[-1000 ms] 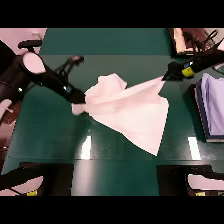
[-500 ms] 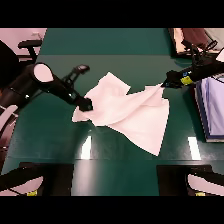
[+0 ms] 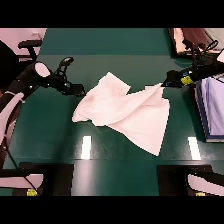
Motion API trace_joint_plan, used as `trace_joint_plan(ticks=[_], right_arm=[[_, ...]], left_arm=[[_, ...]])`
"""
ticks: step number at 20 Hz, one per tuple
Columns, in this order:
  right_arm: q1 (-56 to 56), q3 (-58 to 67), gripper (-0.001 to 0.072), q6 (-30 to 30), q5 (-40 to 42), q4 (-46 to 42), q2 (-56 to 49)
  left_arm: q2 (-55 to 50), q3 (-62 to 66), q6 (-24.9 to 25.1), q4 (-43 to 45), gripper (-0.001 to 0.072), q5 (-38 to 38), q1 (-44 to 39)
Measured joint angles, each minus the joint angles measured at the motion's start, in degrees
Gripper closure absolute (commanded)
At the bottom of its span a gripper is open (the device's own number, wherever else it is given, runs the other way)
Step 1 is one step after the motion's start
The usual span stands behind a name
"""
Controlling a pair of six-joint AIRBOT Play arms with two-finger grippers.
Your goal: Fold the shirts.
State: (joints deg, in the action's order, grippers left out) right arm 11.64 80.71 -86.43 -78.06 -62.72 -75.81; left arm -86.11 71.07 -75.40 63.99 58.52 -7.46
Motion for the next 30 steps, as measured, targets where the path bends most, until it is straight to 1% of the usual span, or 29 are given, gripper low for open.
trace_joint_plan(ticks=[6,7,11,12,15,18,22,26,30], right_arm=[[0.00,0.00,0.0695,0.00,0.09,0.00,0.00],[0.00,0.00,0.0695,0.00,0.11,0.00,0.00],[0.00,0.00,0.0695,0.00,0.11,0.00,0.00],[0.00,0.00,0.0695,0.00,0.11,0.00,0.00],[0.00,0.26,0.0695,0.00,0.11,0.00,0.04],[-0.87,3.54,0.0695,0.02,-1.03,-0.04,0.07],[-1.57,14.01,0.0696,0.70,-2.91,-0.26,2.03],[-1.77,25.57,0.0696,1.31,-2.99,-0.39,7.37],[-1.79,34.40,0.0696,1.51,-2.10,-2.64,13.49]], left_arm=[[-5.09,0.04,0.50,-1.22,0.0057,1.11,0.37],[-5.31,0.07,0.66,-1.70,0.0071,1.66,0.24],[-5.81,0.07,0.94,-3.37,0.0571,4.22,-0.02],[-5.86,0.07,0.94,-3.58,0.0676,4.42,-0.07],[-5.22,1.20,1.11,-4.02,0.0680,6.08,-0.07],[-1.42,5.14,1.20,-3.45,0.0680,6.69,-0.07],[9.07,15.06,1.29,-0.13,0.0680,7.04,-0.04],[21.49,25.33,1.31,1.73,0.0680,6.88,-0.04],[32.50,31.93,0.94,2.32,0.0681,3.87,-0.04]])
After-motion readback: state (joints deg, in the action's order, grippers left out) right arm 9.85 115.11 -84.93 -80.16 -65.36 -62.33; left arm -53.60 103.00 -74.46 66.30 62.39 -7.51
